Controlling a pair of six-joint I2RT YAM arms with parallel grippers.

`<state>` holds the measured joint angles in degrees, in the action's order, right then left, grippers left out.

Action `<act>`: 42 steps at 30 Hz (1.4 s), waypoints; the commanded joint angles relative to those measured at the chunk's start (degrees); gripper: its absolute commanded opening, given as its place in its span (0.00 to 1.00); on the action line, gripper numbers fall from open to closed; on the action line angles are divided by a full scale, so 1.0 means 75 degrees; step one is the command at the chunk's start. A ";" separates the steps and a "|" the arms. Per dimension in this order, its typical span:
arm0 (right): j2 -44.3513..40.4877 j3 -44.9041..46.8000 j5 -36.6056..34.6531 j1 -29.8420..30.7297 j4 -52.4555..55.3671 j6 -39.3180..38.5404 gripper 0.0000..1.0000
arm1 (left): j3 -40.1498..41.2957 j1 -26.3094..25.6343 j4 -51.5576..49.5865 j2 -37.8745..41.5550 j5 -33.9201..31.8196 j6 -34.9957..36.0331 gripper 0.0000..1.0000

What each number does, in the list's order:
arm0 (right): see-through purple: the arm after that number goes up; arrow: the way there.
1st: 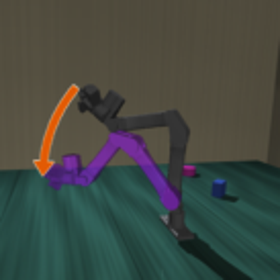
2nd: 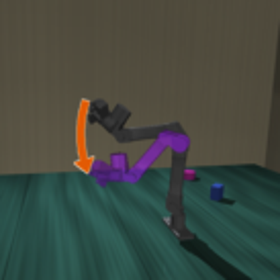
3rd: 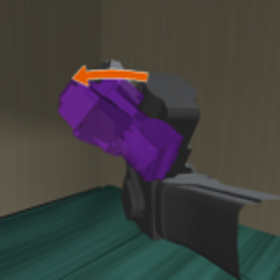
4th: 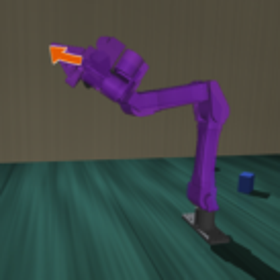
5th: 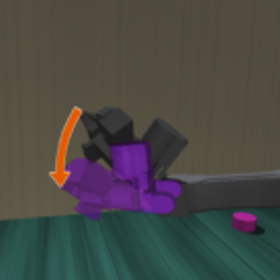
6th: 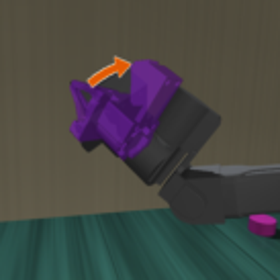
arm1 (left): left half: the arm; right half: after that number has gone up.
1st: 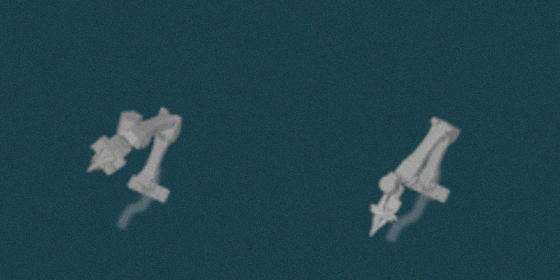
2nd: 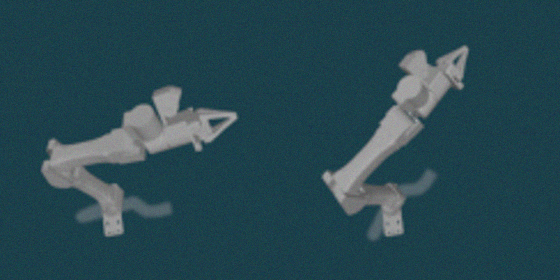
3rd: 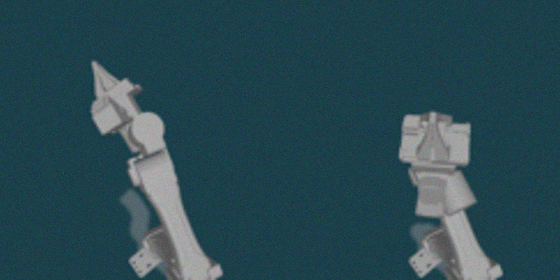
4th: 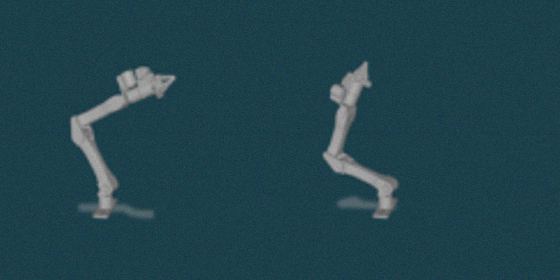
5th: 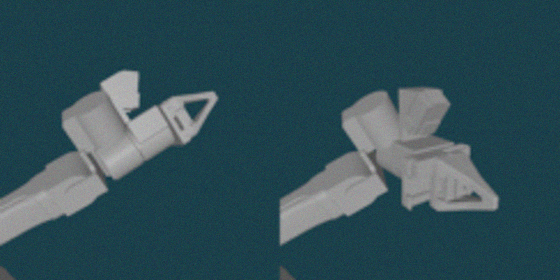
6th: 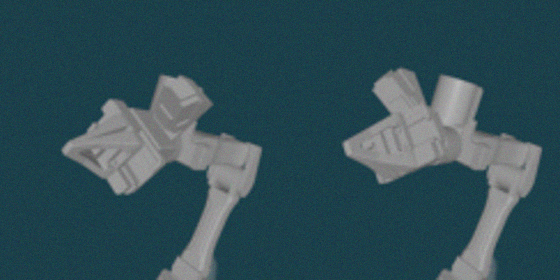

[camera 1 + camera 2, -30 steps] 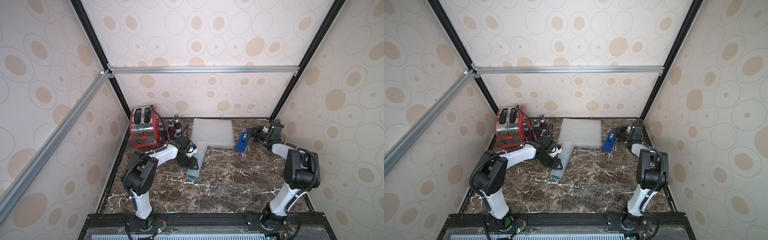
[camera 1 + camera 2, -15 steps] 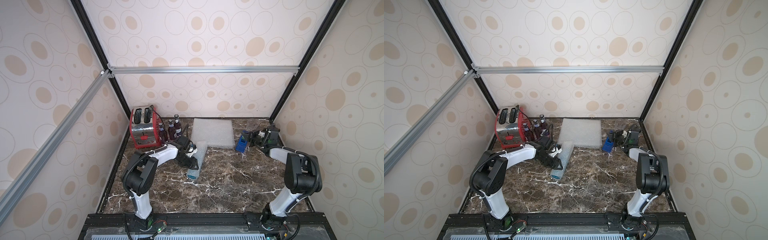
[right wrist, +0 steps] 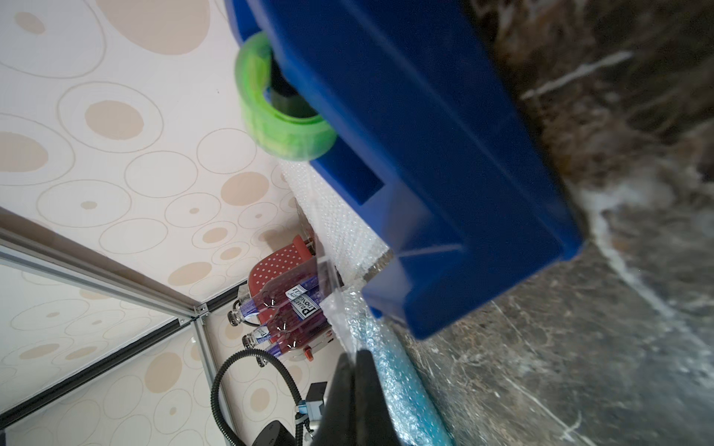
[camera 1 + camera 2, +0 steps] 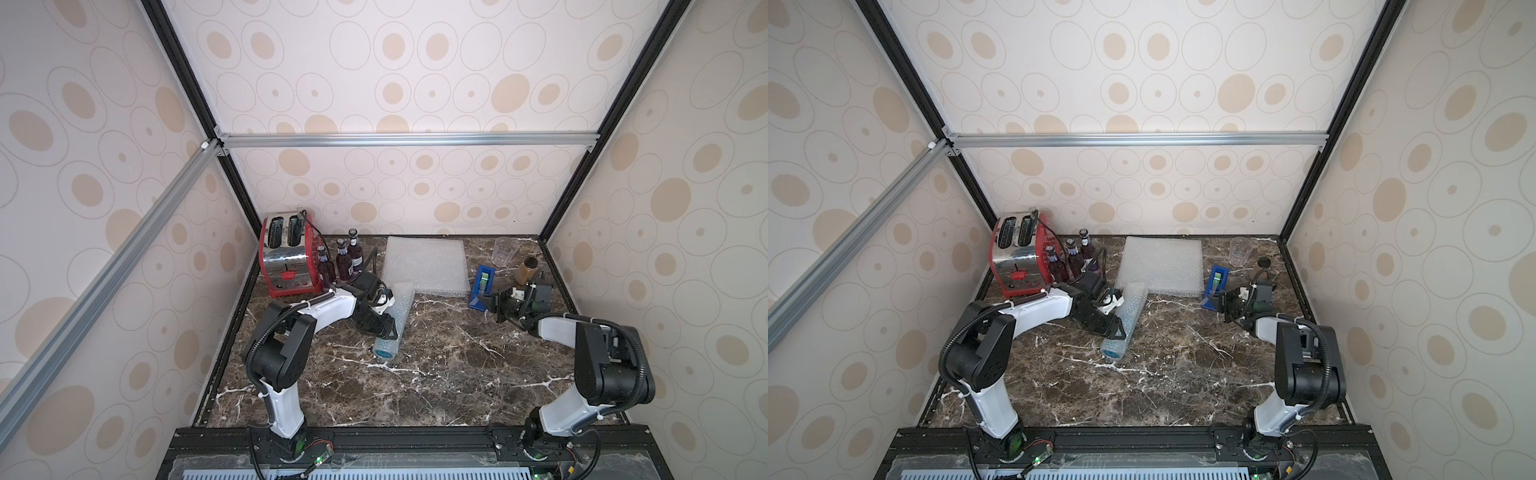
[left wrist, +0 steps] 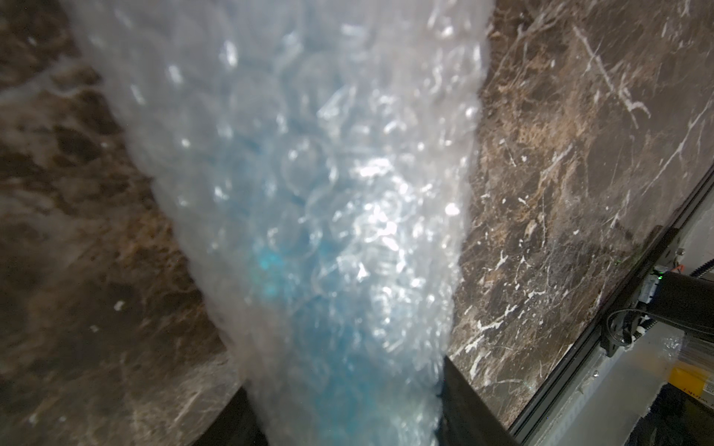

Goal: Wrap wine bottles in bubble wrap
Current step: Tear off the tape using the Tape Cutter.

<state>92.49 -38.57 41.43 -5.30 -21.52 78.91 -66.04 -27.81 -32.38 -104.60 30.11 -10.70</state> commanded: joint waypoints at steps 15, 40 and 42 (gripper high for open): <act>0.0249 -0.0013 -0.0754 -0.0015 0.2266 -0.2351 0.00 | 0.0169 -0.0115 -0.0569 -0.0503 -0.0868 0.0184 0.58; 0.0225 -0.0345 -0.1206 0.0058 0.3600 -0.4139 0.00 | 0.0146 -0.0119 -0.0569 -0.0507 -0.0915 0.0290 0.57; 0.0159 -0.0447 -0.1322 0.0158 0.3890 -0.4369 0.00 | 0.0160 -0.0118 -0.0569 -0.0515 -0.0931 0.0301 0.57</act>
<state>92.79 -43.24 36.14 -4.84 -2.68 48.42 -66.26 -28.14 -32.49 -104.68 29.69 -10.66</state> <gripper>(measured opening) 0.048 0.577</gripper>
